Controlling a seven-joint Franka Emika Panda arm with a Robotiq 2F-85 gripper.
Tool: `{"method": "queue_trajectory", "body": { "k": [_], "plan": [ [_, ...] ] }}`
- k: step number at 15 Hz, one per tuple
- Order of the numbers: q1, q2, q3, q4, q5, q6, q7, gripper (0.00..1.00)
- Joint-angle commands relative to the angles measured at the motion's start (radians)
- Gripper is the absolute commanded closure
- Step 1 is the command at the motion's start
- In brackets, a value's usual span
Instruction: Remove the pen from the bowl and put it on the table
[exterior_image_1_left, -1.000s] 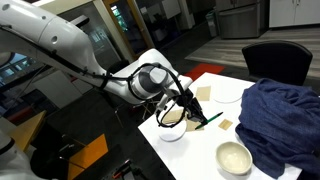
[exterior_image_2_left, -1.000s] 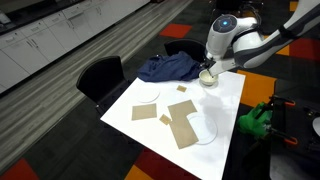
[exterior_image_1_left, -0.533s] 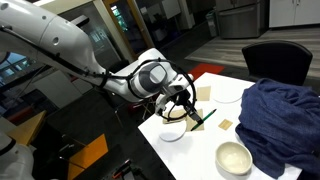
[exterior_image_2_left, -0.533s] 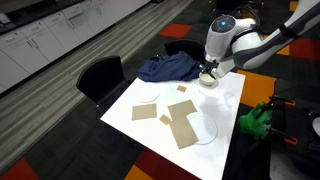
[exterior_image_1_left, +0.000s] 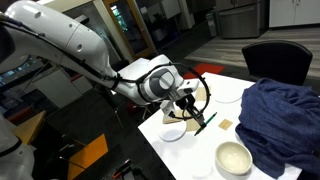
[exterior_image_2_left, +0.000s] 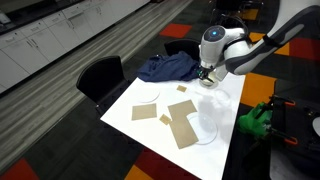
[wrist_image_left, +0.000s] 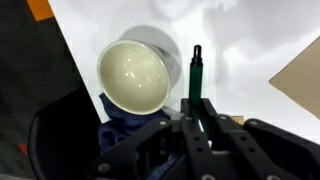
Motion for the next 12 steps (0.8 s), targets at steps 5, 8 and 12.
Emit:
{"method": "queue_trajectory", "body": {
  "k": [5, 8, 12],
  "plan": [
    [0.018, 0.176, -0.016, 0.084, 0.029, 0.084, -0.056, 0.97],
    [0.027, 0.231, -0.018, 0.1, 0.057, 0.097, -0.076, 0.97],
    [0.049, 0.279, -0.035, 0.11, 0.115, 0.098, -0.127, 0.97]
  ]
}}
